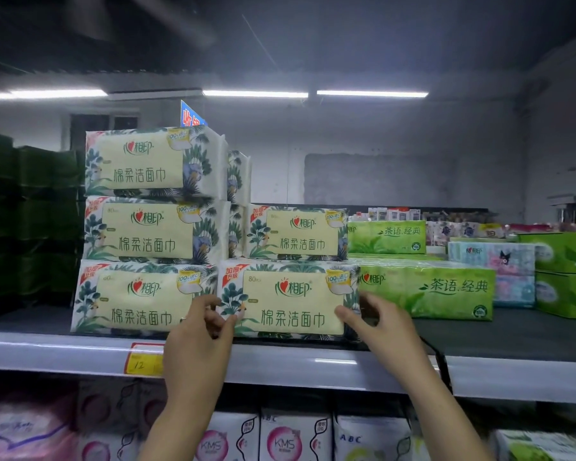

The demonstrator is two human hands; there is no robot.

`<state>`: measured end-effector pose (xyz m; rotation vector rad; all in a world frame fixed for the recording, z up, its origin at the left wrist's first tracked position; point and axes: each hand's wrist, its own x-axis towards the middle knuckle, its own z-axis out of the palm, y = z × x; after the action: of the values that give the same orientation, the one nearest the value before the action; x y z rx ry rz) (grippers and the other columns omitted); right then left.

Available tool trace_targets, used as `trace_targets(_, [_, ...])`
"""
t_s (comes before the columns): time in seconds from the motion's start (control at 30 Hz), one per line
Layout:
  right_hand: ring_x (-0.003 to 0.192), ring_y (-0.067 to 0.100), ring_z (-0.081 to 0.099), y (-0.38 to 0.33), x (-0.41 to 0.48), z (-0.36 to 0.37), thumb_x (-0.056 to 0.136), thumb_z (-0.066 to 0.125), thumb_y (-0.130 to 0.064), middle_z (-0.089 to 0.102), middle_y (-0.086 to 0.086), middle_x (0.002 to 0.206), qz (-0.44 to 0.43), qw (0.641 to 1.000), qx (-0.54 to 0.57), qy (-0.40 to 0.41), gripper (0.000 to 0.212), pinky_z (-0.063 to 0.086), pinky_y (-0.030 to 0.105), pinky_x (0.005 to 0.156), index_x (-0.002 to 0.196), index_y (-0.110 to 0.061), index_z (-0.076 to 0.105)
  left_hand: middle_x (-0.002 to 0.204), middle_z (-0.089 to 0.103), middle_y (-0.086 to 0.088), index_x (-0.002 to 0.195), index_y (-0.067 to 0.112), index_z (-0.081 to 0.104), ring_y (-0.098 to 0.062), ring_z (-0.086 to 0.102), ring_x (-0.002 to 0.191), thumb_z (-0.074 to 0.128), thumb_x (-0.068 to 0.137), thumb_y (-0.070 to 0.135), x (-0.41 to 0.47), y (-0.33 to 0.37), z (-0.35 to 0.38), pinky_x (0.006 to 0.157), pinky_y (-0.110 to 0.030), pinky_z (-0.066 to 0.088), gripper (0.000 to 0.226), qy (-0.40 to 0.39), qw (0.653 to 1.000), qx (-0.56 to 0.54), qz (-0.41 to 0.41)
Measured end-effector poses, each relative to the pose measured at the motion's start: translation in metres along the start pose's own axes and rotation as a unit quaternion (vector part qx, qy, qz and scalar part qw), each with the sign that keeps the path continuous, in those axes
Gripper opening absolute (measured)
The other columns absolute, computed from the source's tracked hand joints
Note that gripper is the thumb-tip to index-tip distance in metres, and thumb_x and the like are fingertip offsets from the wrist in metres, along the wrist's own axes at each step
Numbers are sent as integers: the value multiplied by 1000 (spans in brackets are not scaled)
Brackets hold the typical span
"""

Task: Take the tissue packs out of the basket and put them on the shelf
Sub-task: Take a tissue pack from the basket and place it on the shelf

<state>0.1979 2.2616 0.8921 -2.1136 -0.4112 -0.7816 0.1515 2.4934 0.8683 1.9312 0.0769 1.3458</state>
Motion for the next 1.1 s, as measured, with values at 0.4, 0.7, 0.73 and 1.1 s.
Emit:
trace_targets(0.4, [123,16,52,-3,-6,4,86,53,-58,55,-5,136,25,990,-138,10,65,44,31,91,139,-21,45,77,62,14,88,26,57,-7,60,73,63,90,23,-9,-10,5,57,-22,44,7,-63,997,12,32])
trace_targets(0.7, [96,1,64,1,-59,-16,93,56,-21,70,-11,99,3,972,200,127,17,56,31,81,101,-32,65,94,64,12,87,29,61,0,59,90,60,91,14,-36,7,-15,79,-22,44,16,-55,978,-198,-32])
trace_targets(0.73, [95,4,65,3,-64,-20,93,55,-20,71,-9,96,9,970,207,129,16,56,35,79,98,-30,66,95,65,11,87,29,61,-1,59,91,60,91,14,-40,10,-17,80,-23,44,16,-64,972,-220,-44])
trace_targets(1.1, [78,15,67,18,-128,-43,97,49,-18,70,-5,83,82,957,231,155,18,56,26,64,92,-21,66,96,67,4,89,28,63,-5,63,91,57,94,17,-79,26,-28,74,-10,45,14,-167,946,-258,-105])
